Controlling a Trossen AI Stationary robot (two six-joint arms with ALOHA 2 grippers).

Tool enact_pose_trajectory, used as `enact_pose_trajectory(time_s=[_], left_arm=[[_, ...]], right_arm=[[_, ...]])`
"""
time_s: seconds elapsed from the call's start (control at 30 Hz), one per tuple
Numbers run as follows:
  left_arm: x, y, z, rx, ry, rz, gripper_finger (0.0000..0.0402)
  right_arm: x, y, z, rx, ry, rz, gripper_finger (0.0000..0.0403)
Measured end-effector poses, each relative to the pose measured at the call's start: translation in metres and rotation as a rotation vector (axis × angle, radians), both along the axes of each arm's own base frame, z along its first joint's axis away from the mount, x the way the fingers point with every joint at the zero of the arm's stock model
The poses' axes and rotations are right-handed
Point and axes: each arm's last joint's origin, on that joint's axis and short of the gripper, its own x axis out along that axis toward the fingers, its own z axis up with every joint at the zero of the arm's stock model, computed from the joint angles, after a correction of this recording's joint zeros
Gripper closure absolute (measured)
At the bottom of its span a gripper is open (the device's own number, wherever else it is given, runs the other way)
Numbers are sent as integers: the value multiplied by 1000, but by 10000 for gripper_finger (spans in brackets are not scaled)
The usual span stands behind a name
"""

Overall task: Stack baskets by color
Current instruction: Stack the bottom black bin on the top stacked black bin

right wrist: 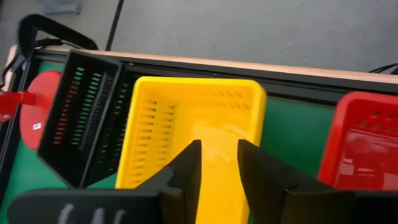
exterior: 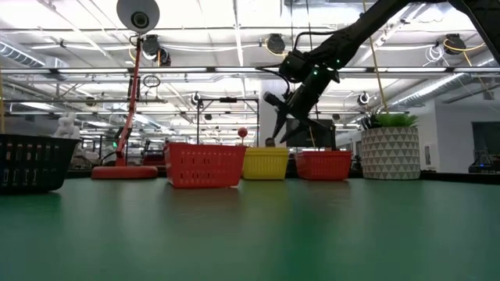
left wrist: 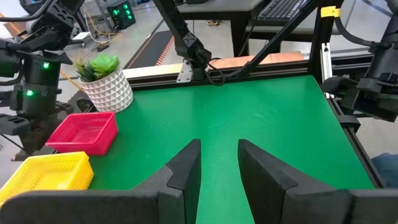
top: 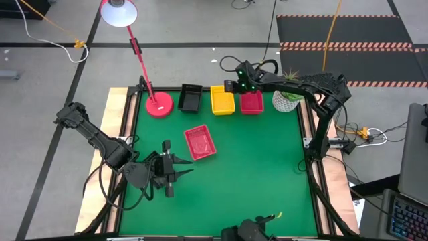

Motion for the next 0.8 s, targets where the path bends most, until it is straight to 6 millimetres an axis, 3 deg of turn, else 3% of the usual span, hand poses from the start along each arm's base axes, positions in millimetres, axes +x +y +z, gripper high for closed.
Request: enact_pose_trajectory(time_s=[0.17, 0.4, 0.6, 0.8], left_arm=[[0, 0, 0, -1, 0, 0, 293], [1, 1, 0, 0, 1, 5, 293], [4, 7, -1, -8, 9, 35, 293], [8, 17, -8, -25, 54, 96, 293]], right_arm=[[3, 5, 7, -28, -22, 41, 288], [1, 41, 52, -136, -47, 178, 287], [-1, 108, 85, -274, 74, 382, 287], [-13, 190, 89, -404, 127, 517, 287]])
